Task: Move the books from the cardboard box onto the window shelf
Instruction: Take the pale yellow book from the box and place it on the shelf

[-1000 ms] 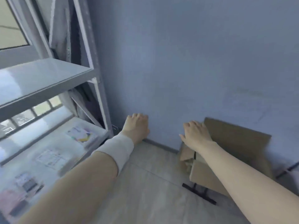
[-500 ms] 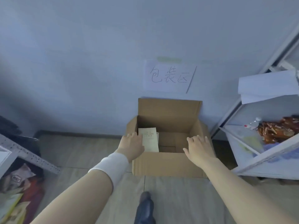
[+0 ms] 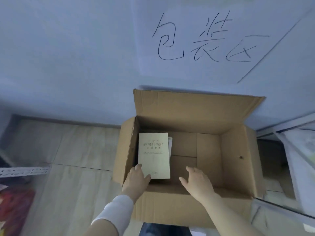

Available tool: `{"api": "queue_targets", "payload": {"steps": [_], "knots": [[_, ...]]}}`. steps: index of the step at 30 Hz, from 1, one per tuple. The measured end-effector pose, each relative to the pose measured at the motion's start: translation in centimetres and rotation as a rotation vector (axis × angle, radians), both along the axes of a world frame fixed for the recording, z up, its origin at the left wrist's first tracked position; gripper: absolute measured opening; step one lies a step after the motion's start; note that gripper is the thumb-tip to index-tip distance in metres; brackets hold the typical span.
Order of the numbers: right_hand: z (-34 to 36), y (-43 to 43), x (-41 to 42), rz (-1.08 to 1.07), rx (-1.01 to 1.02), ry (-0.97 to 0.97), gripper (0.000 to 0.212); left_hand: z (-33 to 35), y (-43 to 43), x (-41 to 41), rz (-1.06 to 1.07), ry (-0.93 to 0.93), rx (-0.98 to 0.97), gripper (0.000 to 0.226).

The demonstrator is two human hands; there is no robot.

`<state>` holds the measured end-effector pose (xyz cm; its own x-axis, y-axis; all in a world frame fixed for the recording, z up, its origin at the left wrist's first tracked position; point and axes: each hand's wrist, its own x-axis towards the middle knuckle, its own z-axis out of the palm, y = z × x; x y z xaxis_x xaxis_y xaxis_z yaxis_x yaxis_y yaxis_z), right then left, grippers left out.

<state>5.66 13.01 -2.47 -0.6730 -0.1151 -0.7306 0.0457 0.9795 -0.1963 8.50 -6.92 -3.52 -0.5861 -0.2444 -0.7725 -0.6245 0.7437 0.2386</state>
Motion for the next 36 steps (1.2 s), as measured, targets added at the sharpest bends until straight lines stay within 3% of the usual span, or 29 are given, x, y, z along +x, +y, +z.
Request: {"api": "queue_targets", "payload": {"steps": [7,11,15,19,21,26,33,36], "knots": [[-12.6,-3.3,-7.6,-0.358,-0.286,-0.208,0.066,-11.6,-0.6,-3.1,0.318,-0.162,0.029,0.062],[-17.0,-5.5,-10.0,-0.589,-0.516,-0.259,0.053,-14.6,-1.3,-3.5,0.674,-0.232,0.164,0.064],[-19.0,-5.9,-10.2,-0.732,-0.558,-0.274,0.050,-15.7,-1.5,-3.2,0.816,-0.204,0.236,0.068],[-18.9,-5.7,-11.0,-0.771,-0.553,-0.342,0.022,-15.5,-1.1,-3.2,0.872,-0.217,0.196,0.074],[-18.7,-5.6,-11.7,-0.769,-0.556,-0.393,0.016,-15.3,-1.3,-3.2,0.932,-0.236,0.270,0.073],[-18.3,-5.2,-12.3,-0.758,-0.556,-0.462,0.015,-14.1,-2.2,-3.9,1.076,-0.360,0.530,0.056],[-18.5,-4.7,-12.9,-0.737,-0.564,-0.520,0.009,-14.4,-3.0,-4.1,1.057,-0.420,0.556,0.064],[-18.6,-4.1,-13.4,-0.733,-0.557,-0.561,0.025,-14.8,-2.7,-3.7,1.059,-0.350,0.584,0.069]]}}
